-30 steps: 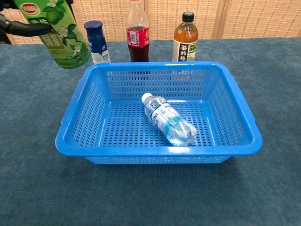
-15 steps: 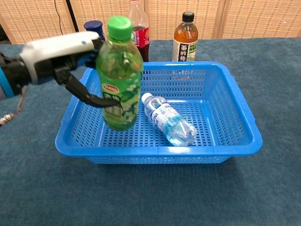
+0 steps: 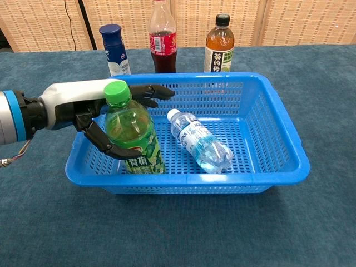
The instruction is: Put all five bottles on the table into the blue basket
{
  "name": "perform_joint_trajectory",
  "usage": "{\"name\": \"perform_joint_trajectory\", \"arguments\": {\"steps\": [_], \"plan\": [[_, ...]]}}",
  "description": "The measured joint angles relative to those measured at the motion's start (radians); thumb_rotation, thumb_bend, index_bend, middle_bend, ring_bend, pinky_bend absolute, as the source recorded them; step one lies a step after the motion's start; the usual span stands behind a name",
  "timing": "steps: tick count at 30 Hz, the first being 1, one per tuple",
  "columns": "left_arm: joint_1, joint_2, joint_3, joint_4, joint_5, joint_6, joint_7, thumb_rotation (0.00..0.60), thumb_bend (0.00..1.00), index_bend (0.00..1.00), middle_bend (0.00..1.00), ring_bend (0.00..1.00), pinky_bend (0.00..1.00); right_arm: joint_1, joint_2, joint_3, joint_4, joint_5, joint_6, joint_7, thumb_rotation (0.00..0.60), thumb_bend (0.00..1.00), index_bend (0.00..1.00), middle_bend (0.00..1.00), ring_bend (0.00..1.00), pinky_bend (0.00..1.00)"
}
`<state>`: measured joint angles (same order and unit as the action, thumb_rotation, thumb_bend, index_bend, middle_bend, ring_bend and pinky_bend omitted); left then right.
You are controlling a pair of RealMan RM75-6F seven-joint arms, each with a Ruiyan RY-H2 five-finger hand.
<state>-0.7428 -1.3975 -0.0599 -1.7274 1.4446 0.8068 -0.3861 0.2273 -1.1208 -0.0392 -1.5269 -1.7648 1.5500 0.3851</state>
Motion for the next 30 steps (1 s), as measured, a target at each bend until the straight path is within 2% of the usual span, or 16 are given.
{"name": "perform_joint_trajectory", "arguments": {"steps": [3,9,13,16,19,22,27,30], "plan": [[0.010,0.002,-0.005,-0.002,0.013,0.040,-0.019,0.600,0.24,0.00,0.00,0.00,0.00,-0.001,0.000,0.000,0.001,-0.001,0.000,0.002,0.600,0.00,0.00,0.00,0.00,0.00],[0.061,0.015,-0.041,0.020,0.063,0.244,-0.105,0.600,0.24,0.00,0.00,0.00,0.00,-0.003,0.001,0.001,0.003,-0.005,0.007,0.005,0.600,0.00,0.00,0.00,0.00,0.00],[0.106,0.063,-0.073,0.052,0.097,0.381,-0.216,0.600,0.24,0.00,0.00,0.00,0.00,-0.004,0.000,0.002,0.004,-0.004,0.006,0.008,0.600,0.00,0.00,0.00,0.00,0.00],[0.137,0.121,-0.088,0.078,0.107,0.437,-0.299,0.600,0.24,0.00,0.00,0.00,0.00,-0.001,-0.002,0.000,0.004,-0.006,-0.001,0.007,0.600,0.00,0.00,0.00,0.00,0.00],[0.160,0.166,-0.100,0.125,0.098,0.458,-0.351,0.600,0.24,0.00,0.00,0.00,0.00,0.002,-0.005,-0.002,0.002,-0.010,-0.009,0.003,0.600,0.00,0.00,0.00,0.00,0.00],[0.170,0.171,-0.113,0.182,0.065,0.454,-0.389,0.600,0.23,0.00,0.00,0.00,0.00,0.004,-0.008,-0.003,0.001,-0.012,-0.015,-0.001,0.600,0.00,0.00,0.00,0.00,0.00],[0.167,0.132,-0.138,0.318,-0.020,0.407,-0.454,0.600,0.21,0.00,0.00,0.00,0.00,0.012,-0.016,-0.004,0.003,-0.005,-0.039,-0.009,0.600,0.00,0.00,0.00,0.00,0.00],[0.149,0.090,-0.148,0.424,-0.066,0.334,-0.476,0.600,0.21,0.00,0.00,0.00,0.00,0.021,-0.024,-0.001,0.010,0.009,-0.067,-0.011,0.600,0.00,0.00,0.00,0.00,0.00]]}}
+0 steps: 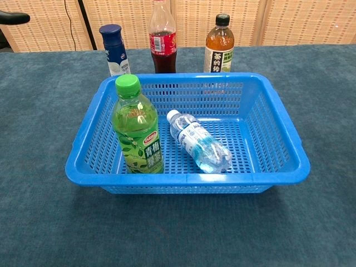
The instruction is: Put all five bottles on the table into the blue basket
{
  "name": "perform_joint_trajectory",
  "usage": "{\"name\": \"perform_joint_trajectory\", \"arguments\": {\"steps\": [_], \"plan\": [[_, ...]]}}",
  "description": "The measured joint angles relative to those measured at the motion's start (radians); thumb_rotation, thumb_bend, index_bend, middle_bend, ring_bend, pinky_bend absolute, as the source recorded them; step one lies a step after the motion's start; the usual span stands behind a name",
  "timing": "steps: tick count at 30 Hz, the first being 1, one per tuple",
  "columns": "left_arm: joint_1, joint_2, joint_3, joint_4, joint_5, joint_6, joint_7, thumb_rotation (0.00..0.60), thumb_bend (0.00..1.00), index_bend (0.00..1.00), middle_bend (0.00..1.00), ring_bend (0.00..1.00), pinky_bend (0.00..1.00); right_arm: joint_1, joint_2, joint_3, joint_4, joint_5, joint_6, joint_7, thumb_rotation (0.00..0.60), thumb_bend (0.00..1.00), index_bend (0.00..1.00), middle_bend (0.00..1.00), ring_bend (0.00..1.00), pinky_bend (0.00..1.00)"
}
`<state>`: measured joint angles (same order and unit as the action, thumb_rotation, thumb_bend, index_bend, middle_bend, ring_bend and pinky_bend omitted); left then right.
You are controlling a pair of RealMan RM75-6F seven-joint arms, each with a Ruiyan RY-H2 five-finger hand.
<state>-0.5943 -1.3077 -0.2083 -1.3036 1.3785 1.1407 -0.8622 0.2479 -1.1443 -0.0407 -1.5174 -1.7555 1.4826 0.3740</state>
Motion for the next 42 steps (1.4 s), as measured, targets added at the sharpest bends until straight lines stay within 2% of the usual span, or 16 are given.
{"name": "perform_joint_trajectory", "arguments": {"steps": [4,8,19,33,35,38,39,40,42], "plan": [[-0.051,-0.063,-0.007,0.127,-0.044,-0.131,0.017,0.600,0.21,0.00,0.00,0.00,0.00,0.012,-0.012,0.005,0.015,0.024,-0.033,-0.004,0.600,0.00,0.00,0.00,0.00,0.00],[-0.101,-0.128,-0.023,0.190,-0.086,-0.218,0.042,0.600,0.21,0.00,0.00,0.00,0.00,0.020,-0.018,0.007,0.026,0.033,-0.052,-0.003,0.600,0.00,0.00,0.00,0.00,0.00],[-0.186,-0.297,-0.087,0.367,-0.165,-0.312,0.056,0.600,0.21,0.00,0.00,0.00,0.00,0.029,-0.021,0.006,0.048,0.048,-0.071,0.032,0.600,0.00,0.00,0.00,0.00,0.00],[-0.302,-0.459,-0.121,0.545,-0.179,-0.457,0.036,0.600,0.21,0.00,0.00,0.00,0.00,0.033,-0.025,0.025,0.085,0.088,-0.079,0.085,0.600,0.00,0.00,0.00,0.00,0.00],[-0.314,-0.482,-0.127,0.575,-0.184,-0.470,0.032,0.600,0.24,0.00,0.00,0.00,0.00,0.031,-0.023,0.026,0.087,0.089,-0.074,0.090,0.600,0.00,0.00,0.00,0.00,0.00],[-0.327,-0.498,-0.137,0.595,-0.192,-0.501,0.020,0.600,0.36,0.00,0.00,0.00,0.00,0.030,-0.021,0.026,0.088,0.088,-0.071,0.098,0.600,0.00,0.00,0.00,0.00,0.00],[-0.329,-0.499,-0.141,0.593,-0.196,-0.512,0.010,0.600,0.40,0.02,0.00,0.00,0.01,0.030,-0.019,0.026,0.088,0.088,-0.071,0.102,0.600,0.00,0.00,0.00,0.00,0.00],[-0.333,-0.500,-0.149,0.590,-0.202,-0.528,-0.007,0.600,0.43,0.08,0.03,0.00,0.04,0.030,-0.018,0.026,0.088,0.088,-0.071,0.104,0.600,0.00,0.00,0.00,0.00,0.00],[-0.338,-0.504,-0.160,0.591,-0.212,-0.550,-0.026,0.600,0.48,0.28,0.16,0.05,0.12,0.030,-0.017,0.026,0.088,0.087,-0.070,0.106,0.600,0.00,0.00,0.00,0.00,0.00]]}}
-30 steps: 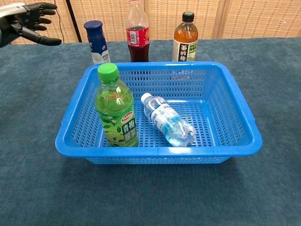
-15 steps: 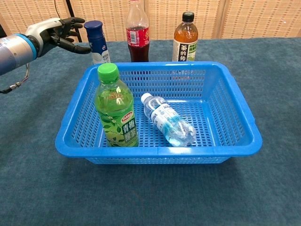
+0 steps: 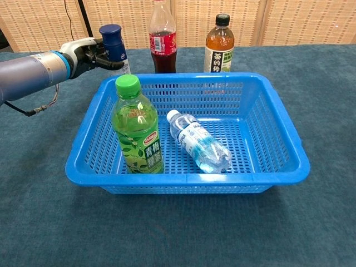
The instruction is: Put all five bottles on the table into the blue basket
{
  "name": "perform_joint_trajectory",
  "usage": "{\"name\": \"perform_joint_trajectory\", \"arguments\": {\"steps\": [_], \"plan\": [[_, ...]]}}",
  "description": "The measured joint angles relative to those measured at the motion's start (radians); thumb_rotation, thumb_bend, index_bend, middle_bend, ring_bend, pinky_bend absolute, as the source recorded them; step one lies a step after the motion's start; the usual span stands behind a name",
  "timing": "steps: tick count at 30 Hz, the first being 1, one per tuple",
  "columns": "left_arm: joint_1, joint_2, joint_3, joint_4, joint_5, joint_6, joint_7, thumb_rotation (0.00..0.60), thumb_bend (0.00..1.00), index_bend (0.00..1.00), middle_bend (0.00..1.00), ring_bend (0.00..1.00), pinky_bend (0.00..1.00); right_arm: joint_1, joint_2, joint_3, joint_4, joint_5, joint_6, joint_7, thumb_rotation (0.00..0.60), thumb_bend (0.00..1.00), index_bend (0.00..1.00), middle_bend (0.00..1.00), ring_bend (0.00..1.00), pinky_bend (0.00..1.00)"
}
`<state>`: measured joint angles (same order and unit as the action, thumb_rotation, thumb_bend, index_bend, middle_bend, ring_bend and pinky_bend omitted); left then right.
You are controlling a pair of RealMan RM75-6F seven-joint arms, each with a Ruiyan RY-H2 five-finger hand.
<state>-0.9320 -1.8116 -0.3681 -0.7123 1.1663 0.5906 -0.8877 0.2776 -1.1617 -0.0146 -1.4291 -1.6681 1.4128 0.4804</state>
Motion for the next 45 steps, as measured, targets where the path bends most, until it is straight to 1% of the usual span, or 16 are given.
{"name": "perform_joint_trajectory", "arguments": {"steps": [1,3,6,8,12,18,21,24,27,31,34,37,39,41,45], "plan": [[-0.003,-0.005,-0.004,0.006,-0.005,-0.005,-0.001,0.600,0.49,0.34,0.20,0.08,0.15,0.000,0.000,0.000,0.000,0.000,0.000,0.000,0.600,0.00,0.00,0.00,0.00,0.00],[-0.009,-0.015,-0.013,0.018,-0.017,-0.006,0.013,0.600,0.50,0.45,0.30,0.17,0.20,-0.001,0.001,-0.001,-0.001,-0.002,0.002,0.003,0.600,0.00,0.00,0.00,0.00,0.00],[-0.015,-0.029,-0.031,0.033,-0.041,-0.004,0.043,0.600,0.51,0.55,0.39,0.25,0.25,-0.002,0.002,0.000,-0.001,-0.002,0.005,0.006,0.600,0.00,0.00,0.00,0.00,0.00],[-0.016,-0.034,-0.043,0.035,-0.056,0.003,0.063,0.600,0.51,0.59,0.43,0.28,0.27,-0.002,0.003,0.000,0.000,-0.002,0.006,0.008,0.600,0.00,0.00,0.00,0.00,0.00],[-0.008,-0.027,-0.056,0.014,-0.069,0.025,0.089,0.600,0.52,0.61,0.45,0.29,0.27,-0.003,0.002,-0.001,0.001,-0.004,0.007,0.009,0.600,0.00,0.00,0.00,0.00,0.00],[0.029,0.027,-0.062,-0.080,-0.055,0.086,0.097,0.600,0.52,0.63,0.46,0.30,0.27,-0.005,0.005,-0.002,-0.002,-0.009,0.015,0.009,0.600,0.00,0.00,0.00,0.00,0.00],[0.059,0.075,-0.061,-0.157,-0.035,0.127,0.095,0.600,0.54,0.63,0.46,0.30,0.27,-0.006,0.005,-0.003,-0.004,-0.012,0.018,0.008,0.600,0.00,0.00,0.00,0.00,0.00],[0.103,0.146,-0.053,-0.277,0.000,0.180,0.091,0.600,0.55,0.63,0.46,0.30,0.27,-0.007,0.007,-0.004,-0.009,-0.020,0.026,0.005,0.600,0.00,0.00,0.00,0.00,0.00],[0.153,0.244,-0.039,-0.434,0.042,0.228,0.086,0.600,0.54,0.63,0.46,0.30,0.27,-0.008,0.009,-0.006,-0.013,-0.025,0.029,0.003,0.600,0.00,0.00,0.00,0.00,0.00],[0.225,0.416,-0.010,-0.676,0.123,0.289,0.085,0.600,0.54,0.63,0.46,0.30,0.27,-0.009,0.010,-0.008,-0.019,-0.033,0.033,-0.002,0.600,0.00,0.00,0.00,0.00,0.00],[0.268,0.542,0.017,-0.824,0.185,0.320,0.085,0.600,0.54,0.63,0.46,0.30,0.27,-0.008,0.011,-0.009,-0.022,-0.038,0.037,-0.005,0.600,0.00,0.00,0.00,0.00,0.00],[0.295,0.638,0.053,-0.942,0.249,0.332,0.099,0.600,0.54,0.62,0.46,0.29,0.27,-0.008,0.011,-0.009,-0.027,-0.041,0.040,-0.008,0.600,0.00,0.00,0.00,0.00,0.00],[0.300,0.664,0.075,-0.986,0.278,0.328,0.124,0.600,0.54,0.62,0.46,0.29,0.27,-0.008,0.012,-0.009,-0.030,-0.043,0.043,-0.010,0.600,0.00,0.00,0.00,0.00,0.00],[0.295,0.666,0.094,-1.006,0.284,0.315,0.162,0.600,0.54,0.62,0.46,0.29,0.27,-0.009,0.013,-0.010,-0.032,-0.045,0.045,-0.011,0.600,0.00,0.00,0.00,0.00,0.00],[0.271,0.614,0.117,-1.006,0.261,0.283,0.231,0.600,0.54,0.61,0.46,0.29,0.27,-0.009,0.014,-0.010,-0.032,-0.044,0.046,-0.009,0.600,0.00,0.00,0.00,0.00,0.00]]}}
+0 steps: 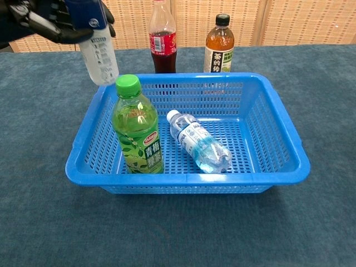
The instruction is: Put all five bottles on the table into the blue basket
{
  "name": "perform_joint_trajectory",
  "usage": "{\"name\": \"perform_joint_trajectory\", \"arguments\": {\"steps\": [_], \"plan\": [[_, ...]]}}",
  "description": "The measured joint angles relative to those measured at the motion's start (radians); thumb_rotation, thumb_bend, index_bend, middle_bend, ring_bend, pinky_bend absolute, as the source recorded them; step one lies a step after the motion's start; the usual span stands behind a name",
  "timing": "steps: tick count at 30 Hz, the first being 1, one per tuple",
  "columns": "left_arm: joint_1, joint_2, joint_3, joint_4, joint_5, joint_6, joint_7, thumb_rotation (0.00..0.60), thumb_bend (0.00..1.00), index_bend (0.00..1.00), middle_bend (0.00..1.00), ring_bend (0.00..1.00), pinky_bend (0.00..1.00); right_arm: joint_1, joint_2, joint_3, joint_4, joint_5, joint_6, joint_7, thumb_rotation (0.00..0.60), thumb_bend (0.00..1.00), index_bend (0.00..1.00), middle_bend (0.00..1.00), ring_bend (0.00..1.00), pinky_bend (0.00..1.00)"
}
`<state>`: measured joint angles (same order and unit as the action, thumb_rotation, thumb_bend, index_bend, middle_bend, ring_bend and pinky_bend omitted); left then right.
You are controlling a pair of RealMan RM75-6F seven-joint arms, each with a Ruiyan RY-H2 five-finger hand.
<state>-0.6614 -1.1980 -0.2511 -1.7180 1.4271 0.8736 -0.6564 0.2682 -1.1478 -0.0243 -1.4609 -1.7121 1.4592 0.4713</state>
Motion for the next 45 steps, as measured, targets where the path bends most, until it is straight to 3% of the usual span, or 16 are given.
{"name": "perform_joint_trajectory", "arguments": {"steps": [5,7,8,9,11,12,15,21,24,29,39,45], "plan": [[-0.041,-0.120,0.014,0.045,-0.062,-0.037,0.060,0.600,0.54,0.61,0.46,0.28,0.27,-0.002,0.002,0.001,0.003,0.006,0.001,0.006,0.600,0.00,0.00,0.00,0.00,0.00],[-0.059,-0.170,0.019,0.076,-0.088,-0.048,0.099,0.600,0.53,0.57,0.41,0.24,0.27,-0.004,0.004,0.002,0.004,0.010,0.003,0.008,0.600,0.00,0.00,0.00,0.00,0.00],[-0.066,-0.185,0.021,0.088,-0.098,-0.053,0.118,0.600,0.52,0.50,0.33,0.17,0.24,-0.005,0.004,0.003,0.004,0.011,0.003,0.009,0.600,0.00,0.00,0.00,0.00,0.00],[-0.073,-0.199,0.024,0.098,-0.109,-0.059,0.137,0.600,0.49,0.35,0.20,0.09,0.16,-0.005,0.005,0.003,0.004,0.013,0.003,0.009,0.600,0.00,0.00,0.00,0.00,0.00],[-0.087,-0.220,0.031,0.114,-0.133,-0.078,0.169,0.600,0.46,0.10,0.03,0.01,0.03,-0.005,0.005,0.003,0.004,0.013,0.003,0.011,0.600,0.00,0.00,0.00,0.00,0.00],[-0.092,-0.222,0.034,0.115,-0.137,-0.091,0.174,0.600,0.44,0.01,0.00,0.00,0.00,-0.005,0.006,0.004,0.005,0.014,0.002,0.012,0.600,0.00,0.00,0.00,0.00,0.00],[-0.102,-0.218,0.042,0.112,-0.133,-0.122,0.179,0.600,0.40,0.00,0.00,0.00,0.00,-0.005,0.006,0.003,0.005,0.013,0.002,0.011,0.600,0.00,0.00,0.00,0.00,0.00],[-0.092,-0.186,0.048,0.086,-0.057,-0.077,0.099,0.600,0.29,0.00,0.00,0.00,0.00,-0.006,0.006,0.000,0.001,0.005,0.006,0.008,0.600,0.00,0.00,0.00,0.00,0.00],[-0.077,-0.162,0.051,0.083,-0.011,-0.025,0.066,0.600,0.23,0.00,0.00,0.00,0.00,-0.007,0.007,-0.001,-0.001,0.002,0.008,0.007,0.600,0.00,0.00,0.00,0.00,0.00],[-0.031,-0.097,0.056,0.070,0.024,0.081,0.065,0.600,0.21,0.00,0.00,0.00,0.00,-0.008,0.006,0.003,0.006,0.005,0.012,0.008,0.600,0.00,0.00,0.00,0.00,0.00],[0.088,0.114,0.092,-0.021,0.048,0.219,0.174,0.600,0.21,0.00,0.00,0.00,0.00,0.023,0.008,0.066,0.070,0.107,-0.042,0.014,0.600,0.00,0.00,0.00,0.00,0.00],[0.174,0.196,0.118,-0.060,0.018,0.315,0.347,0.600,0.21,0.00,0.00,0.00,0.00,0.083,0.020,0.126,0.079,0.189,-0.151,0.033,0.600,0.00,0.00,0.00,0.00,0.00]]}}
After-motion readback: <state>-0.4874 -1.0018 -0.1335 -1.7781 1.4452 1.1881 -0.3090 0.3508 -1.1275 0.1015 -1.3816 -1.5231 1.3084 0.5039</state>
